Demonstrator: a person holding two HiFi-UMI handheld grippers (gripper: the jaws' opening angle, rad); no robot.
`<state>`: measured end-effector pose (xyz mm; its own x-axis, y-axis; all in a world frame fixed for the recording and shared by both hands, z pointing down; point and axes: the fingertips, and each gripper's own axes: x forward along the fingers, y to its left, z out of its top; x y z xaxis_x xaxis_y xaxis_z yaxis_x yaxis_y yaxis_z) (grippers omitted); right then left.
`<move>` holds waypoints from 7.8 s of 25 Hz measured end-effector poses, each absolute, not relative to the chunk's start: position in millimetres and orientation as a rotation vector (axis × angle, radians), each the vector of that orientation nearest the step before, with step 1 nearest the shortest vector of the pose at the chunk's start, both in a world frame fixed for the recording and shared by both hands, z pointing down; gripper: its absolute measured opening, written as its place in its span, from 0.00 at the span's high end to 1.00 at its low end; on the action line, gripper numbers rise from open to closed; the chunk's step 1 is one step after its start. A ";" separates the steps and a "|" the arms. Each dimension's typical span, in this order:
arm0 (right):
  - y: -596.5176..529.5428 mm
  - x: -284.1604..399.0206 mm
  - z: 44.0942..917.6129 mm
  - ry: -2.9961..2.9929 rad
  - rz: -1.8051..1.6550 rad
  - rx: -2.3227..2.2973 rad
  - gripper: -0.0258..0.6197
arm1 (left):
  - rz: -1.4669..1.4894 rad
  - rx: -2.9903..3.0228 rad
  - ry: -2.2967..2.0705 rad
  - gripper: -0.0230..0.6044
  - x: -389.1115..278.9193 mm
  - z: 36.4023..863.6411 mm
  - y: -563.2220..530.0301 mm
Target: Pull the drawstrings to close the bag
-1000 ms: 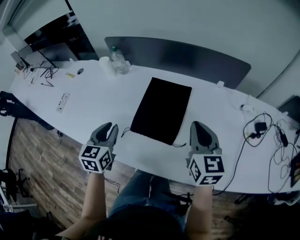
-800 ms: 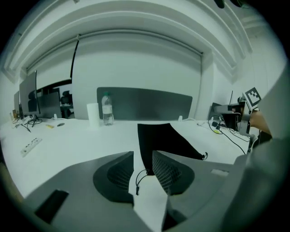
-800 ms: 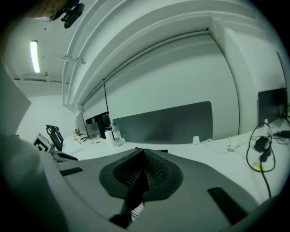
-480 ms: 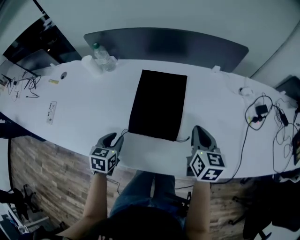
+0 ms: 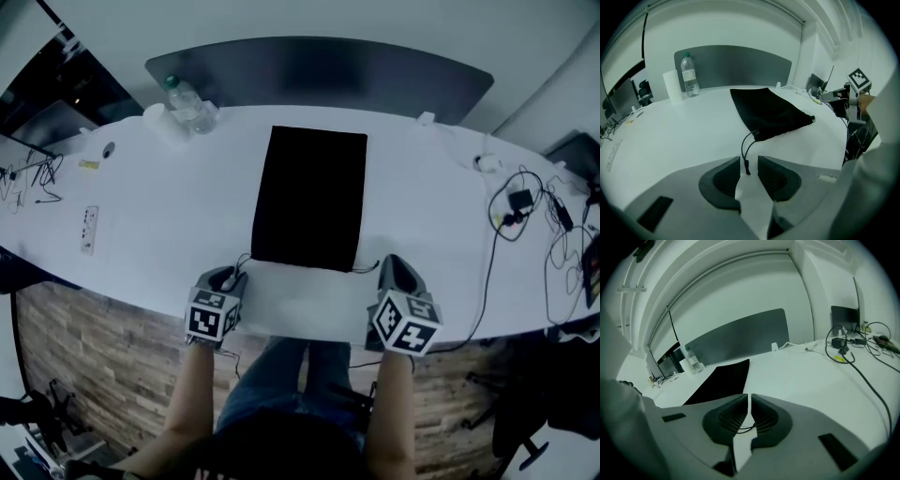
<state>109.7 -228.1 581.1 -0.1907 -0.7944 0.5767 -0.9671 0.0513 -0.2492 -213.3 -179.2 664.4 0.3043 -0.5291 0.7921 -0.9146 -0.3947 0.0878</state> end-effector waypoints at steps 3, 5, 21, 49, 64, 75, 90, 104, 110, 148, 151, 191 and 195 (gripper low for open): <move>-226.0 107.8 592.5 -2.007 0.903 1.765 0.90 | 0.944 2.059 -1.223 0.86 -208.9 663.3 -179.4; -225.0 107.7 600.6 -1.970 0.933 1.754 0.80 | 0.982 2.079 -1.194 0.93 -204.8 664.2 -180.1; -219.9 96.4 657.8 -1.696 0.828 1.640 0.74 | 1.094 2.082 -1.109 0.93 -201.3 666.1 -182.1; -293.1 106.2 527.2 -1.999 0.752 1.753 0.94 | 0.766 2.223 -1.480 0.94 -217.2 544.3 -269.0; -314.4 133.3 441.3 -2.086 0.552 1.940 0.95 | 0.549 2.297 -1.719 0.94 -240.6 464.0 -297.2; -324.4 147.2 397.3 -2.133 0.427 2.010 0.95 | 0.497 2.347 -1.795 0.94 -253.3 428.6 -310.8; -322.9 150.6 362.3 -2.039 0.000 1.992 0.95 | 0.442 2.336 -1.952 0.94 -271.5 391.2 -329.0; -330.5 161.7 350.6 -2.011 -0.035 1.994 0.95 | 0.439 2.294 -2.009 0.94 -284.3 379.6 -342.4; -330.3 166.7 347.5 -1.980 -0.053 2.014 0.95 | 0.430 2.278 -2.025 0.94 -292.6 376.8 -343.3; -310.1 226.0 336.5 -1.774 -0.166 2.109 0.95 | 0.369 2.244 -2.092 0.95 -312.5 368.5 -341.3; -311.0 228.8 335.6 -1.761 -0.171 2.118 0.95 | 0.369 2.243 -2.093 0.95 -313.9 368.4 -342.8; -358.5 115.1 303.5 -2.104 -0.170 1.968 0.95 | 0.171 2.411 -2.041 0.94 -244.4 316.3 -369.8; -354.0 102.4 310.6 -2.138 -0.167 1.945 0.95 | 0.120 2.437 -2.029 0.94 -236.1 316.5 -364.1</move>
<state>102.4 -354.0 310.6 -0.0807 -0.9913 0.1039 -0.9630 0.1045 0.2483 -236.1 -364.1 316.5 0.1799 -0.9830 0.0376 -0.9805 -0.1823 -0.0729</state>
